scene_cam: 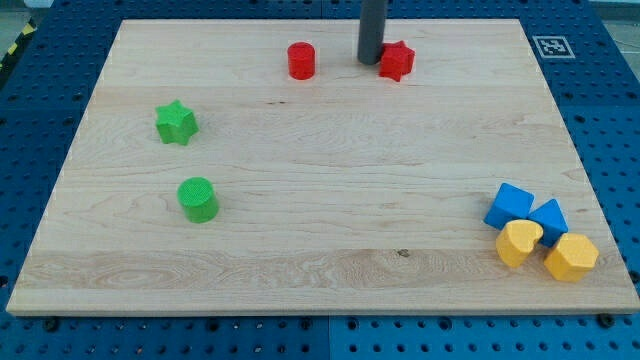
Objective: Place red star on top right to blue cube
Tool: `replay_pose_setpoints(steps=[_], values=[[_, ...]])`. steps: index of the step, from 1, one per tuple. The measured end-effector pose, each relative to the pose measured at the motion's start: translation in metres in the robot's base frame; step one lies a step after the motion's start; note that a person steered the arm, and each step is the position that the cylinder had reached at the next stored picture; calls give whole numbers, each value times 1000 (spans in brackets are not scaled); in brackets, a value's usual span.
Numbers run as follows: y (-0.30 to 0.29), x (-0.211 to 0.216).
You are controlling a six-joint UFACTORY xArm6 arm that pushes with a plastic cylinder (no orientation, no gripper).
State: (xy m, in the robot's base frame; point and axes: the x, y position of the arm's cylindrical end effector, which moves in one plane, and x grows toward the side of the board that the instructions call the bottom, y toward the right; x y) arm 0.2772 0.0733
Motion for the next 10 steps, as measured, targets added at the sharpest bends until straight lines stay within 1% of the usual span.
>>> replay_pose_setpoints(steps=[3, 4, 6, 8, 10], values=[[40, -7], [55, -1], [80, -4], [83, 9], [104, 9]])
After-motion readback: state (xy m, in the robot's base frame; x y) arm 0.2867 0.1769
